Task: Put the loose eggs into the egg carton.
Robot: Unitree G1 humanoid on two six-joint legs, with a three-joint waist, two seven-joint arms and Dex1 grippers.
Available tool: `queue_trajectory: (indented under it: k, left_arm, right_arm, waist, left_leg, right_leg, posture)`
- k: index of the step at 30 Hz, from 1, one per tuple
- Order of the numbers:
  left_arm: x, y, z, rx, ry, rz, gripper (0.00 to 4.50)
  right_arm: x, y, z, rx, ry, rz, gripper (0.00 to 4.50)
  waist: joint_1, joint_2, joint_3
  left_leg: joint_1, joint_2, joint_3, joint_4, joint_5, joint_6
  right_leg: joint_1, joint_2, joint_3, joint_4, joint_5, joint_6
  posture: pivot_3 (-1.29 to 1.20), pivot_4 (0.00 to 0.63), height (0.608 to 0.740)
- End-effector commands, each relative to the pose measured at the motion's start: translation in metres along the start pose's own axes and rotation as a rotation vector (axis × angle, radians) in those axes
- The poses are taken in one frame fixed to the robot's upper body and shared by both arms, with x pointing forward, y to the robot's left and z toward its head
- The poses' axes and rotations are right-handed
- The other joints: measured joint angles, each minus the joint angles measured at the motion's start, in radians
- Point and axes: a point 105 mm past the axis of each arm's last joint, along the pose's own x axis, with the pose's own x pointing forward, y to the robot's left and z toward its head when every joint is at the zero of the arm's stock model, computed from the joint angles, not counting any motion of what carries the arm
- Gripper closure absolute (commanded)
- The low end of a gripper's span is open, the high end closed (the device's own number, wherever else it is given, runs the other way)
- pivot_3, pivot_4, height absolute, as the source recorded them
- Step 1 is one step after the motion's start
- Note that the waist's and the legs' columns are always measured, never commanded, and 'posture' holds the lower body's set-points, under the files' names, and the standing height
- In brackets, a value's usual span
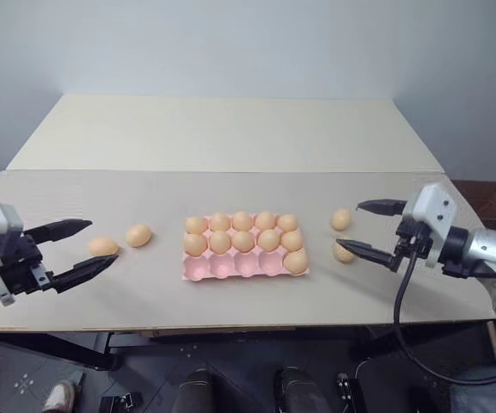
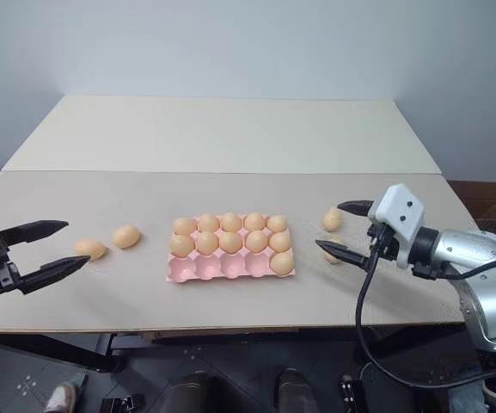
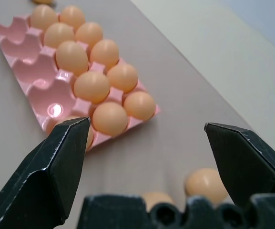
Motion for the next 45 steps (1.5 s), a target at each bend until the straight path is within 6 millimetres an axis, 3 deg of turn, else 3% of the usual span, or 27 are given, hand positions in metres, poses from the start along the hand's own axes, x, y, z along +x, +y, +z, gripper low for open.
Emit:
queue_trajectory:
  k: [1, 3, 7, 10, 15, 19, 26, 30, 33, 35, 38, 41, 45]
  left_arm:
    - [0.003, -0.002, 0.006, 0.036, -0.022, -0.021, 0.03]
    - [0.005, -0.002, 0.001, 0.026, -0.017, -0.026, 0.03]
    - [0.008, -0.004, 0.008, 0.021, -0.037, -0.059, 0.03]
    - [0.009, -0.002, 0.01, 0.033, -0.031, -0.086, 0.03]
    - [0.014, -0.009, 0.019, 0.054, -0.049, -0.157, 0.03]
    - [0.016, -0.013, 0.023, 0.04, -0.063, -0.195, 0.03]
    - [0.014, -0.009, 0.021, 0.046, -0.038, -0.202, 0.03]
    - [0.013, -0.01, 0.021, 0.049, -0.035, -0.199, 0.0]
    - [0.01, -0.011, 0.022, 0.053, -0.034, -0.193, 0.0]
    - [0.009, -0.011, 0.022, 0.055, -0.032, -0.191, 0.0]
    - [0.009, -0.012, 0.022, 0.056, -0.03, -0.191, 0.0]
    - [0.009, -0.012, 0.022, 0.055, -0.029, -0.194, 0.0]
    - [0.011, -0.015, 0.02, 0.05, -0.03, -0.212, 0.0]
  right_arm:
    - [-0.007, -0.001, 0.007, -0.027, 0.004, -0.022, 0.0]
    - [-0.01, 0.004, 0.001, -0.014, 0.032, -0.038, 0.0]
    - [-0.019, 0.002, 0.004, 0.034, 0.037, -0.103, 0.0]
    - [-0.014, 0.0, -0.006, 0.092, 0.111, -0.151, 0.0]
    - [-0.003, -0.004, -0.034, 0.213, 0.264, -0.252, 0.0]
    - [0.004, -0.006, -0.054, 0.303, 0.344, -0.32, 0.0]
    - [0.033, -0.008, -0.095, 0.389, 0.464, -0.407, 0.0]
    - [0.042, -0.007, -0.104, 0.437, 0.477, -0.404, 0.85]
    - [0.044, -0.011, -0.094, 0.399, 0.45, -0.428, 1.93]
    - [0.041, -0.014, -0.074, 0.362, 0.397, -0.433, 2.36]
    - [0.042, -0.009, -0.04, 0.306, 0.312, -0.39, 2.36]
    - [0.055, 0.016, -0.004, 0.241, 0.218, -0.254, 2.36]
    - [0.082, 0.054, 0.016, 0.228, 0.153, -0.089, 2.36]
  waist:
    - [0.002, 0.0, 0.0]
    - [0.003, 0.0, 0.0]
    - [0.002, 0.0, 0.0]
    - [-0.001, 0.0, 0.0]
    - [-0.004, 0.0, 0.0]
    - [-0.006, 0.0, 0.0]
    - [-0.015, 0.0, 0.0]
    - [-0.019, 0.0, 0.0]
    - [-0.021, 0.0, 0.0]
    - [-0.02, 0.0, 0.0]
    - [-0.021, 0.001, 0.0]
    - [-0.023, 0.001, 0.0]
    - [-0.025, 0.0, 0.0]
  left_leg:
    - [0.0, 0.0, 0.0, 0.0, 0.0, 0.0]
    - [-0.001, 0.0, 0.0, 0.0, 0.0, 0.0]
    - [-0.001, 0.0, 0.0, 0.0, 0.0, 0.0]
    - [0.0, 0.0, 0.0, 0.0, 0.0, 0.0]
    - [0.0, 0.001, 0.0, 0.0, 0.0, 0.0]
    - [-0.001, 0.0, 0.0, 0.0, 0.0, 0.0]
    - [-0.001, 0.0, 0.0, 0.0, 0.0, 0.0]
    - [-0.002, 0.0, 0.0, 0.0, 0.0, 0.0]
    - [-0.002, 0.0, 0.0, 0.0, 0.0, 0.001]
    - [-0.002, 0.0, 0.0, 0.0, 0.0, 0.001]
    - [-0.002, 0.001, -0.001, 0.0, 0.0, 0.001]
    - [-0.001, 0.001, -0.002, 0.0, 0.0, 0.001]
    - [-0.001, 0.002, -0.003, -0.001, 0.0, 0.001]
  right_leg:
    - [0.0, 0.0, 0.0, 0.0, 0.0, 0.0]
    - [0.0, 0.0, 0.0, -0.001, 0.0, 0.0]
    - [0.0, 0.0, 0.0, 0.0, 0.0, 0.0]
    - [0.0, 0.0, 0.0, 0.0, 0.0, 0.0]
    - [0.0, 0.001, 0.0, 0.001, -0.003, -0.006]
    - [-0.001, 0.0, 0.0, 0.0, -0.001, -0.002]
    - [-0.001, 0.001, 0.0, 0.001, 0.0, -0.002]
    - [-0.002, 0.001, 0.0, 0.001, 0.0, -0.001]
    - [-0.002, 0.001, 0.0, 0.0, 0.0, -0.001]
    - [-0.002, 0.001, 0.0, 0.0, 0.0, -0.001]
    - [-0.002, 0.001, 0.0, 0.001, 0.0, -0.001]
    - [-0.002, 0.001, 0.0, 0.001, 0.0, -0.001]
    - [-0.002, 0.002, 0.0, 0.001, -0.001, -0.001]
  posture:
    - [0.0, 0.15, 0.74]
    - [0.0, 0.15, 0.74]
    - [0.0, 0.15, 0.74]
    - [0.0, 0.15, 0.74]
    - [0.0, 0.15, 0.74]
    - [0.0, 0.15, 0.74]
    - [0.0, 0.15, 0.74]
    - [0.0, 0.15, 0.74]
    - [0.0, 0.15, 0.74]
    - [0.0, 0.15, 0.74]
    - [0.0, 0.15, 0.74]
    - [0.0, 0.15, 0.74]
    - [0.0, 0.15, 0.74]
